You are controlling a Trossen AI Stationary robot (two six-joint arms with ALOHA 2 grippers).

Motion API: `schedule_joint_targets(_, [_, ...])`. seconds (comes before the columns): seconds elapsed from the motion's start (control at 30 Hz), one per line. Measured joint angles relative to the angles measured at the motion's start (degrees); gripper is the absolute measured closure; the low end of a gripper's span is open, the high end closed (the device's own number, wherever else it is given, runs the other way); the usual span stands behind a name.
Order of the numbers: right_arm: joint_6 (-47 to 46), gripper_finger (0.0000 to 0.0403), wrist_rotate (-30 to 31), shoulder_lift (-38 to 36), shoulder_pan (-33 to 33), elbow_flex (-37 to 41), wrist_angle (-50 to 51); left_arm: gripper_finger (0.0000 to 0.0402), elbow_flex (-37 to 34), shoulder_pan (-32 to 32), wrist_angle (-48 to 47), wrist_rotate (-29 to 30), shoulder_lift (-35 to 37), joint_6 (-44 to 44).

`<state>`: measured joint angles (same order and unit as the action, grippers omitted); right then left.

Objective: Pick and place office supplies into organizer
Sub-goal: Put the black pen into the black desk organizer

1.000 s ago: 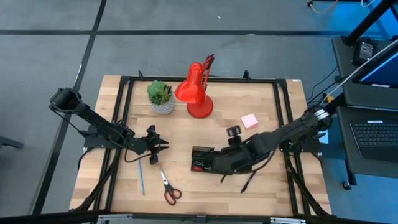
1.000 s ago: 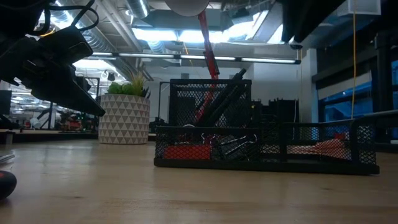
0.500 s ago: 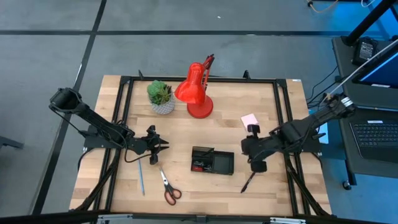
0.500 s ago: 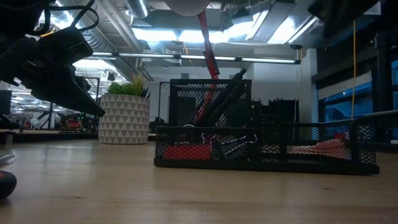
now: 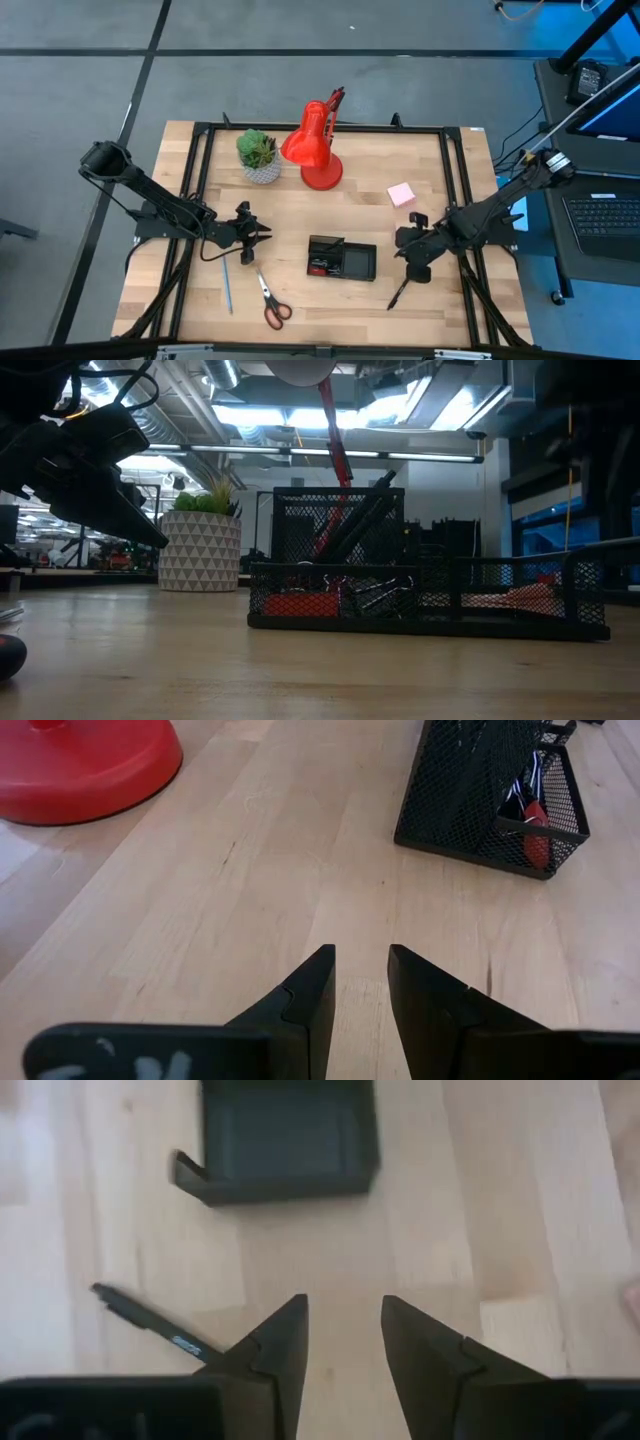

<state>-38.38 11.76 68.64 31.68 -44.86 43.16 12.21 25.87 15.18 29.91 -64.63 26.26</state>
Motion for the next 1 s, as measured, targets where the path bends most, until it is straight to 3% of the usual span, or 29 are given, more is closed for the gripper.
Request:
schedule_joint_targets(0.1, [-0.31, 0.0271, -0.99, 0.0, -0.02, 1.99, 0.06, 0.0311, 0.0, 0.0, -0.04, 0.0, 0.01, 0.0])
schedule_joint_targets(0.3, [-0.49, 0.0271, -8.71, 0.0, 0.89, 4.63, -0.52, 0.0311, 0.0, 0.01, -0.02, 0.0, 0.01, 0.0])
schedule_joint_targets(0.7, [-0.64, 0.0271, -3.93, 0.0, 7.48, 16.46, -21.96, 0.0311, 0.0, 0.0, -0.02, -0.02, 0.01, 0.04])
schedule_joint_targets(1.0, [-8.04, 0.0271, -3.84, 0.04, 11.41, 20.94, -23.9, 0.0311, 0.0, 0.01, 0.0, -0.01, 0.0, 0.2])
